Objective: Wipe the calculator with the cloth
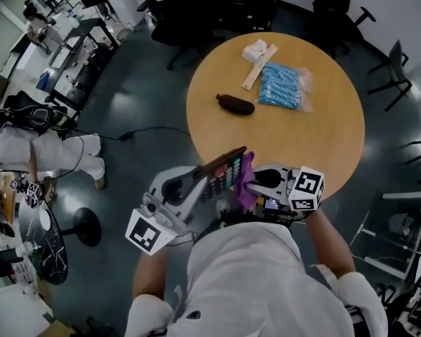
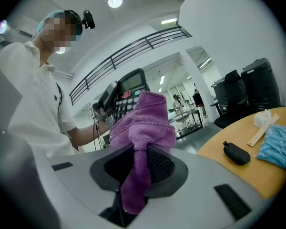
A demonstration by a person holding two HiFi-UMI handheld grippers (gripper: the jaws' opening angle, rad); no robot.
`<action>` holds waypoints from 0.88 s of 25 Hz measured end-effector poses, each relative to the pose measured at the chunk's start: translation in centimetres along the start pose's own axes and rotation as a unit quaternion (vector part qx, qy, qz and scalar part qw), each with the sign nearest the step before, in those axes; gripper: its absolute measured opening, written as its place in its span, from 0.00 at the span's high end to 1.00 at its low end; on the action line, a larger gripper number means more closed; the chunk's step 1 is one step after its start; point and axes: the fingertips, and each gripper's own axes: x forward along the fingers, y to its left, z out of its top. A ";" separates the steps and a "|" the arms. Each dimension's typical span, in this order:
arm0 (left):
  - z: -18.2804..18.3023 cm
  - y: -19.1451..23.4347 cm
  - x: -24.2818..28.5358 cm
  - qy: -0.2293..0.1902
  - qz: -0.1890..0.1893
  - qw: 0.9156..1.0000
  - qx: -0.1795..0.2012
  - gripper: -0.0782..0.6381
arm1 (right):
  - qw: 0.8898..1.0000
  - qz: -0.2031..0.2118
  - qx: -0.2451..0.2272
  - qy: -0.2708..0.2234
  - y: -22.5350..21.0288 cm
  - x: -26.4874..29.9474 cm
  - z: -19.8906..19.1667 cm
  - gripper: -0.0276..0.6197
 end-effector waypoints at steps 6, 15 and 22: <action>-2.5 -2.6 0.5 0.068 -0.040 0.993 0.089 0.82 | 0.999 -0.026 -0.010 0.025 -1.8 -4.5 -0.6 0.83; -3.4 -8.2 0.3 0.083 -0.169 0.977 0.097 0.82 | 0.965 0.096 -0.213 0.118 5.3 -7.5 12.6 0.83; 0.5 -11.6 1.3 0.045 -0.246 0.961 0.122 0.82 | 0.903 0.260 -0.229 0.254 9.8 -4.2 11.3 0.83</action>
